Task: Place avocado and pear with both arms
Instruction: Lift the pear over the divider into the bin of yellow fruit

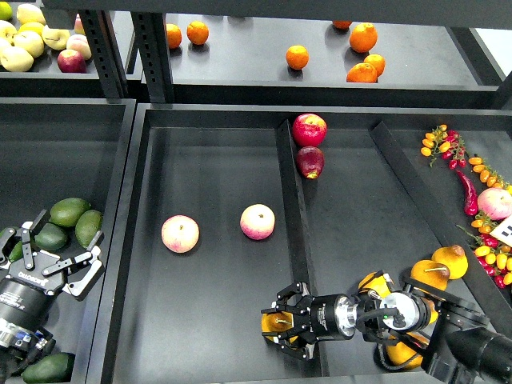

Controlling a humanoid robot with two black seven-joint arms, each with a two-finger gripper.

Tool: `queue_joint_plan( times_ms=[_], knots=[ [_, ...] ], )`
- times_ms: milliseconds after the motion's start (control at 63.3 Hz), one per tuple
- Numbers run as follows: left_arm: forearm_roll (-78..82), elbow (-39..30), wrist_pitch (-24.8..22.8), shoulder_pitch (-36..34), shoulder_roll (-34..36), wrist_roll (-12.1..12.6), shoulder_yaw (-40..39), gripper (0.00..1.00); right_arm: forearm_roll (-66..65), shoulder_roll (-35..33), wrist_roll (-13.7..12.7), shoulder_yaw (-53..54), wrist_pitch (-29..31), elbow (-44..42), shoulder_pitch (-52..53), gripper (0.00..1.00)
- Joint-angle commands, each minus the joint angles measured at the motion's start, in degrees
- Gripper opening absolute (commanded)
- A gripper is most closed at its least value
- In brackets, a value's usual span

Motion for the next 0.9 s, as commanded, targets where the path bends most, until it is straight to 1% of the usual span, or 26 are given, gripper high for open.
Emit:
queue_joint_plan(
  times_ms=[0,205,348,522,885],
  knots=[
    [0.0,0.0,0.0,0.0,0.0,0.0,0.03,0.99,0.0,-3.9,0.0,2.73,-0.03,1.77,-0.08,0.17],
    [0.0,0.0,0.0,0.0,0.0,0.0,0.11,0.99,0.17,-12.43,0.0,4.23,1.12,4.14,-2.19,0.17],
    [0.0,0.0,0.0,0.0,0.0,0.0,0.11,0.99,0.17,-17.35,0.0,4.23,4.72,5.55,-6.49,0.18],
    [0.0,0.0,0.0,0.0,0.0,0.0,0.11,0.99,0.0,-18.06,0.0,4.23,6.04,5.81,-10.45,0.18],
    [0.0,0.0,0.0,0.09,0.0,0.0,0.11,0.99,-0.62,-17.18,0.0,4.14,6.04,5.64,-14.32,0.2]
  ],
)
